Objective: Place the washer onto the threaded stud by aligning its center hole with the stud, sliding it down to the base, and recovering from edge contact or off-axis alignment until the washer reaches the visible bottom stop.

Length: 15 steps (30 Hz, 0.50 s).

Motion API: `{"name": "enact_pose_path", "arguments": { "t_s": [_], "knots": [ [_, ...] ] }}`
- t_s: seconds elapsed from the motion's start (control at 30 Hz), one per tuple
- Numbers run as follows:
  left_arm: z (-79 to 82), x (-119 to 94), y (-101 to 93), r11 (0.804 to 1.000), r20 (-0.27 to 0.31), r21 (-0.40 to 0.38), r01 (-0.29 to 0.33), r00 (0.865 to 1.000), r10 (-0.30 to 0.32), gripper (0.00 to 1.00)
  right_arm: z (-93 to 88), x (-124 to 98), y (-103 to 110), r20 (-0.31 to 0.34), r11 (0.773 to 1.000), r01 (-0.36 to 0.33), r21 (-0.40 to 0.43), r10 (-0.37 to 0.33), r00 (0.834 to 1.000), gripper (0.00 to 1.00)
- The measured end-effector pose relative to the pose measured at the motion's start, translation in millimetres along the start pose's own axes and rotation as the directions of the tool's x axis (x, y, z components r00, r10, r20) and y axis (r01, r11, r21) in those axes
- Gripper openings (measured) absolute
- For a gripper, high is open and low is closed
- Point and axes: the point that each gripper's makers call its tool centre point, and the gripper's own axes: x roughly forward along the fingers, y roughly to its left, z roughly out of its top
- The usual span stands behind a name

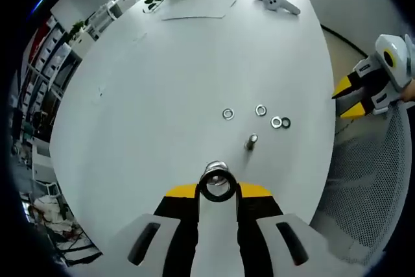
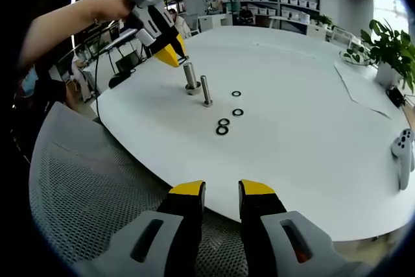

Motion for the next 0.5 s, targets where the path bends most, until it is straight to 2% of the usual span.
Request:
{"name": "enact_pose_path", "arguments": {
  "t_s": [0.33, 0.5],
  "knots": [
    [2.6, 11, 5.3, 0.999, -0.022, 0.040, -0.007, 1.000, 0.008, 0.19, 0.0, 0, 0, 0.002, 1.000, 0.000, -0.001, 0.000, 1.000, 0.23],
    [2.4, 15, 6.0, 0.999, -0.030, 0.033, 0.002, 1.000, -0.001, 0.19, 0.3, 0, 0, 0.004, 1.000, -0.001, 0.000, 0.001, 1.000, 0.23]
  ]
}}
